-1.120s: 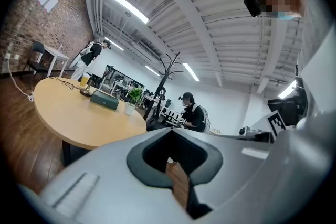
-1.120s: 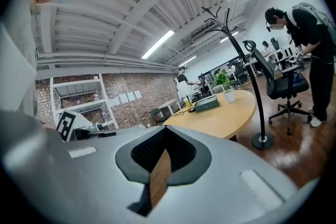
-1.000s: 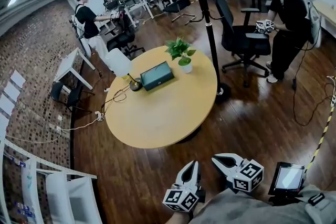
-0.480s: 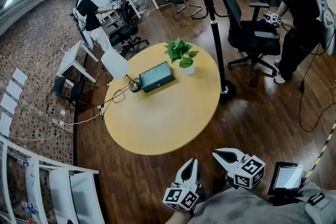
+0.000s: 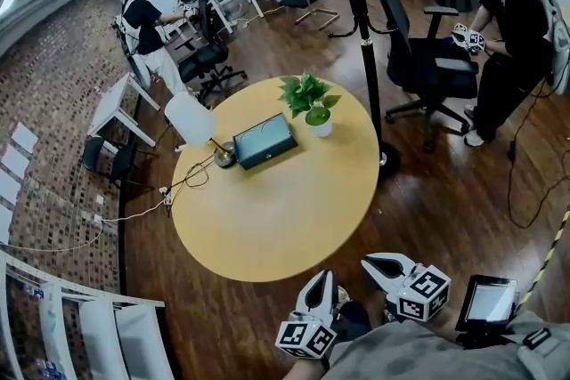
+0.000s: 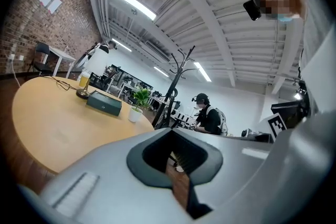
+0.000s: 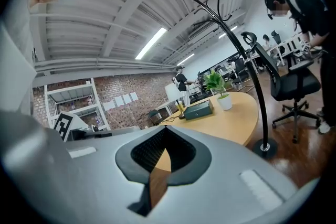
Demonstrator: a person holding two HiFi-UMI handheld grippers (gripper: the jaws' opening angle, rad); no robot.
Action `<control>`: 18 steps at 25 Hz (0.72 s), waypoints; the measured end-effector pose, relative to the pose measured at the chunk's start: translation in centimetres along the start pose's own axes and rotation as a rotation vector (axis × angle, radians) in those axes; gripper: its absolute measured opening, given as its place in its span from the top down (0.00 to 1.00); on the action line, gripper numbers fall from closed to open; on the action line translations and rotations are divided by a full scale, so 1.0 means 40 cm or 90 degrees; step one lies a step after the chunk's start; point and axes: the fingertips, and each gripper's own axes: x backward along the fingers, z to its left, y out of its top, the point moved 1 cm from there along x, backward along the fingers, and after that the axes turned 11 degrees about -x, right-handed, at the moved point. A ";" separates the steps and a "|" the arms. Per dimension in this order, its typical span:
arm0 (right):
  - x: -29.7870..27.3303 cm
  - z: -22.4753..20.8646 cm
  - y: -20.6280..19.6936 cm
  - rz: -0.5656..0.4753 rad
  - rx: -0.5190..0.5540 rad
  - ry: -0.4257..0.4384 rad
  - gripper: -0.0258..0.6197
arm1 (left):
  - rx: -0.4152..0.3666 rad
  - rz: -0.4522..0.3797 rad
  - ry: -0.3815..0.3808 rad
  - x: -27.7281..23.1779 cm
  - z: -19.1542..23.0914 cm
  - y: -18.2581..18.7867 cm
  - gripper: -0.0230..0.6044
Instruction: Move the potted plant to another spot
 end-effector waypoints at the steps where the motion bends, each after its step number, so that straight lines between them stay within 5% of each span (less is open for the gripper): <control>1: -0.021 -0.007 0.005 -0.001 0.003 -0.007 0.96 | 0.003 -0.001 -0.005 -0.015 0.021 0.002 0.96; 18: -0.387 -0.053 0.123 -0.048 0.035 -0.123 0.96 | -0.011 0.001 -0.117 -0.190 0.391 0.120 0.96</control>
